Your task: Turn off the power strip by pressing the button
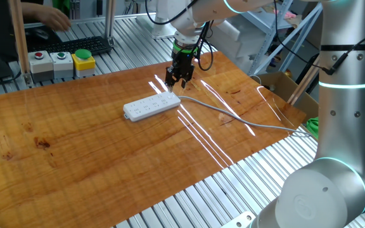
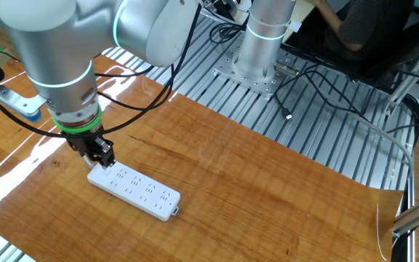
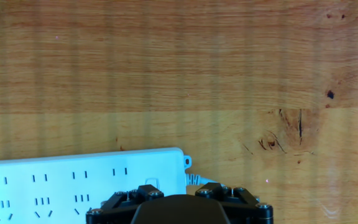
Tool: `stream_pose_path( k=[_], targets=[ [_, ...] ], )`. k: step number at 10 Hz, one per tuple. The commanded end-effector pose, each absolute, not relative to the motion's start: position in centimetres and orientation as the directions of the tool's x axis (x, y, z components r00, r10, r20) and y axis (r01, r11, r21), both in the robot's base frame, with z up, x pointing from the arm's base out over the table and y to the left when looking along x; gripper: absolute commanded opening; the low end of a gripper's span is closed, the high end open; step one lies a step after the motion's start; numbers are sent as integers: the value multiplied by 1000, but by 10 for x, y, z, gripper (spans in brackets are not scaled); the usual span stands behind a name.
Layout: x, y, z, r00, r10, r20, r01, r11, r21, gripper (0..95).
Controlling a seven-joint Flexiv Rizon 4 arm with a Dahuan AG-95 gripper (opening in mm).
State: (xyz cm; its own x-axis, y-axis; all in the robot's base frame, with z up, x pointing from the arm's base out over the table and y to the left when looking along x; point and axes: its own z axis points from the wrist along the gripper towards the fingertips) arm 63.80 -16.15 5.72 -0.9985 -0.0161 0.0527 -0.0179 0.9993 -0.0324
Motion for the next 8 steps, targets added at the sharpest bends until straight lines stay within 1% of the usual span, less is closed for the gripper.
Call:
stream_pose_path(
  k=[1,7,8],
  targets=[
    [638,-162,58,-998,-16,53,-18,999,-32,570],
    [638,-162,58,-998,-16,53,-18,999,-32,570],
    [575,-58,163,-979,162,121,174,980,93,0]
  ],
)
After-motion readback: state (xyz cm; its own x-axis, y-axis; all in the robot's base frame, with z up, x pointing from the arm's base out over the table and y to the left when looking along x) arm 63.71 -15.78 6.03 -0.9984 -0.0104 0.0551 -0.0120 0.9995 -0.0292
